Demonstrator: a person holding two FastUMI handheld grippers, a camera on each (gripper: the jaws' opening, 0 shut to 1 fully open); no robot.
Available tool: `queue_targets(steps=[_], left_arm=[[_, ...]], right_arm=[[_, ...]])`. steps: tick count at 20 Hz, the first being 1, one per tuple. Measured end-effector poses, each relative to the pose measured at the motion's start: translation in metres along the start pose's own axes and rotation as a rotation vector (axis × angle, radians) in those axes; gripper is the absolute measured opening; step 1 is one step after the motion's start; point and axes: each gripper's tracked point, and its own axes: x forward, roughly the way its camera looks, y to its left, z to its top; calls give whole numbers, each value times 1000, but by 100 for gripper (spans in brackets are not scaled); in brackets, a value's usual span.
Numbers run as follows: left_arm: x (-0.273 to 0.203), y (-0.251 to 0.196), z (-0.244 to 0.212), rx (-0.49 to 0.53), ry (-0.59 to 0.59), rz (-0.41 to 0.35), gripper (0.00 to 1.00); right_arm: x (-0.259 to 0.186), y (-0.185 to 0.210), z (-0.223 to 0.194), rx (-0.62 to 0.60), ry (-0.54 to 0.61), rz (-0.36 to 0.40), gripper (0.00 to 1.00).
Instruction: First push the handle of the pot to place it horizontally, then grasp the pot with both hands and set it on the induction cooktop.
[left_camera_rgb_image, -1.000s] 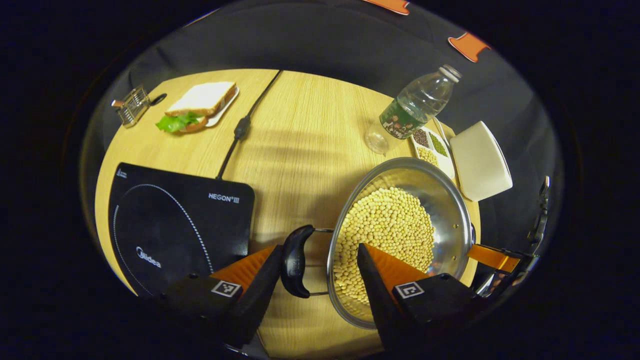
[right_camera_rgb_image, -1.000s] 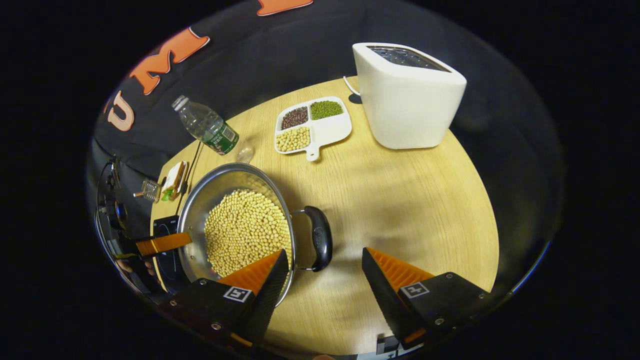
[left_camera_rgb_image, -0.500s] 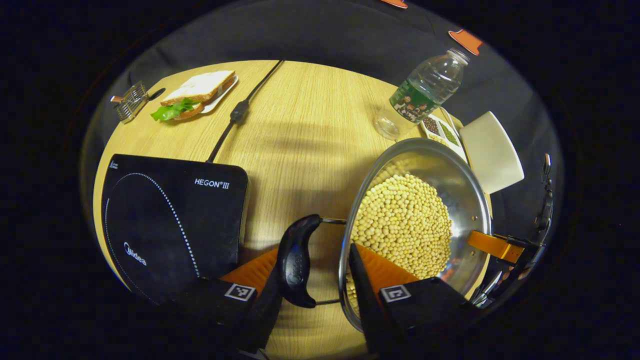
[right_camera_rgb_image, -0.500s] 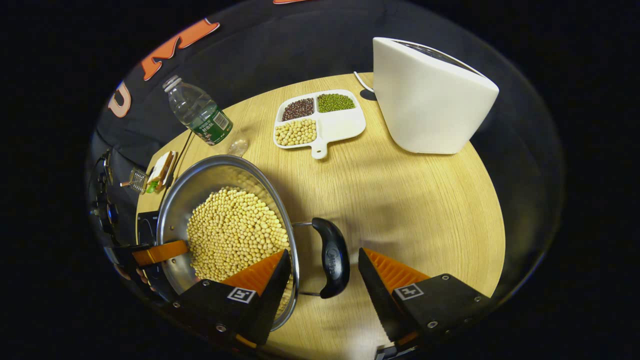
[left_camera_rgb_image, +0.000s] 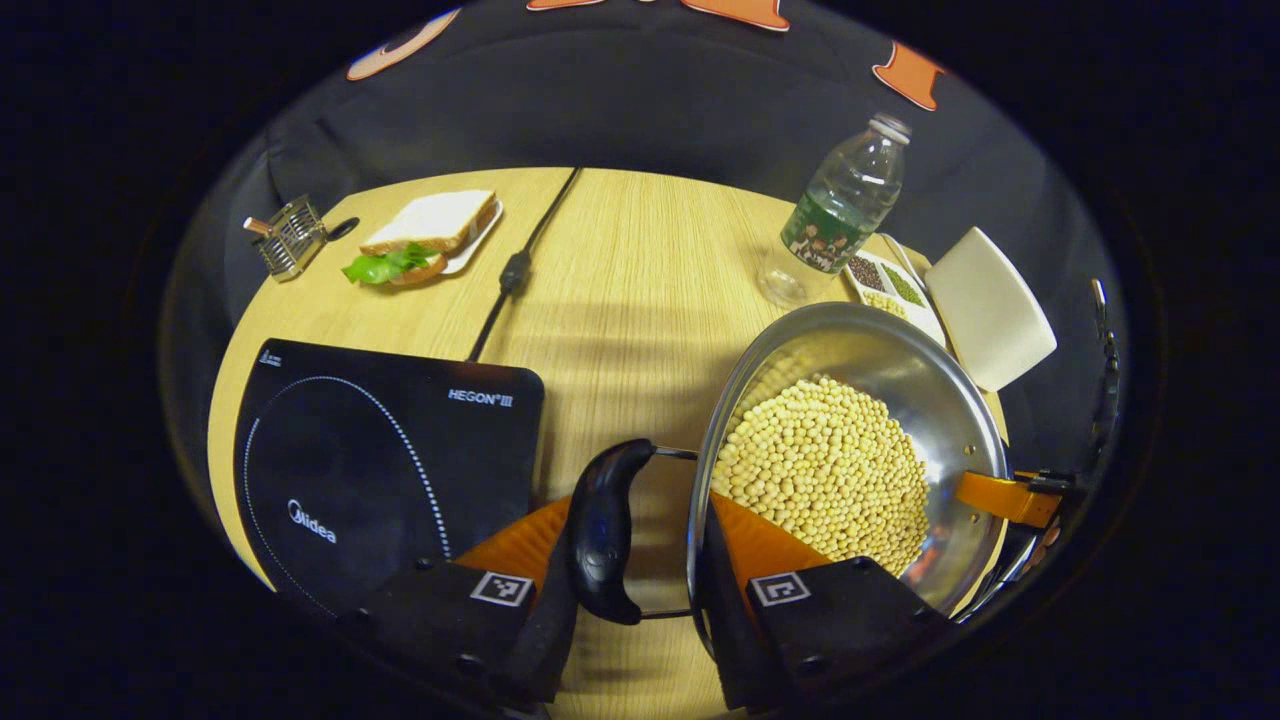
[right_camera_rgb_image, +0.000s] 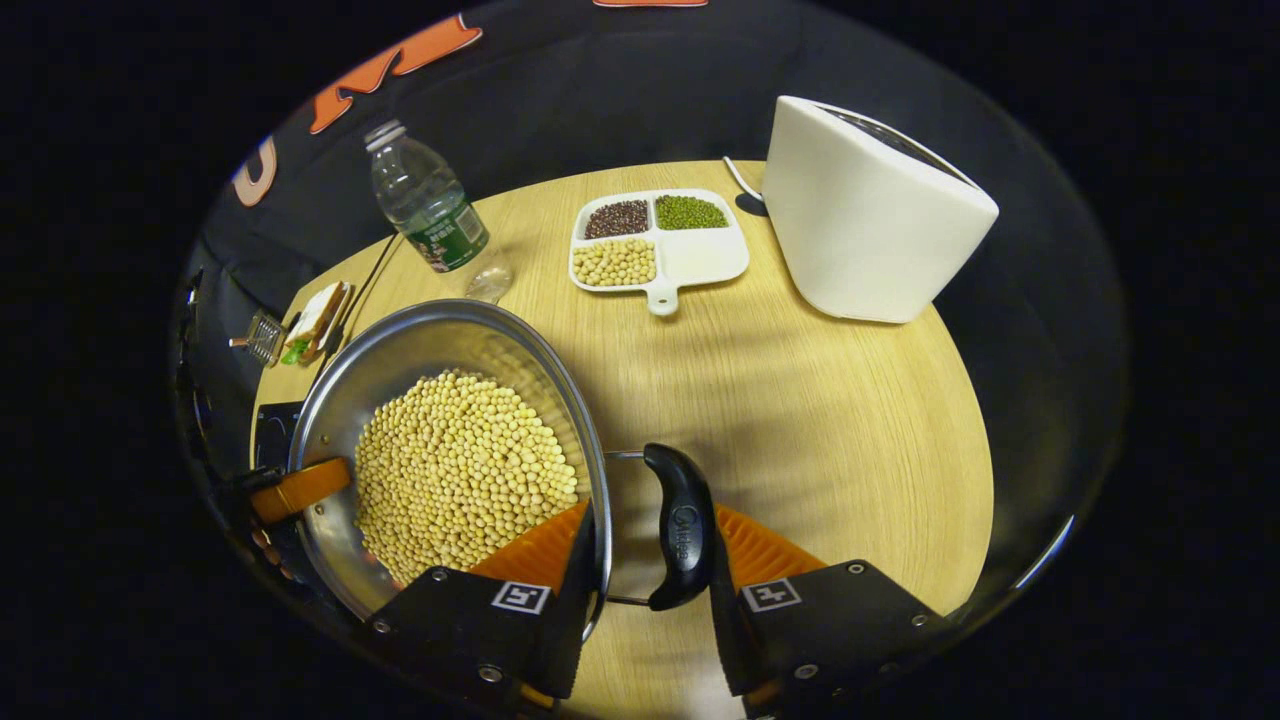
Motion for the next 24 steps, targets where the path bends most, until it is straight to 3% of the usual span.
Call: queue_targets(steps=[1, 9, 18, 19, 20, 24], left_arm=[[0, 2, -1, 1, -13, -3, 65], [-18, 21, 17, 8, -134, 12, 65], [-48, 41, 20, -89, -167, 78, 65], [-50, 39, 19, -95, -172, 88, 65], [-52, 38, 19, -101, -174, 98, 65], [-54, 34, 18, -112, -185, 127, 65]], right_arm=[[-3, 3, 4, -1, -16, -4, 55], [-51, 48, 8, -25, -90, -10, 55], [-69, 145, 9, -123, -118, 25, 55], [-71, 156, 8, -131, -118, 32, 51], [-72, 168, 7, -136, -117, 40, 55], [-73, 217, 1, -158, -113, 65, 55]])
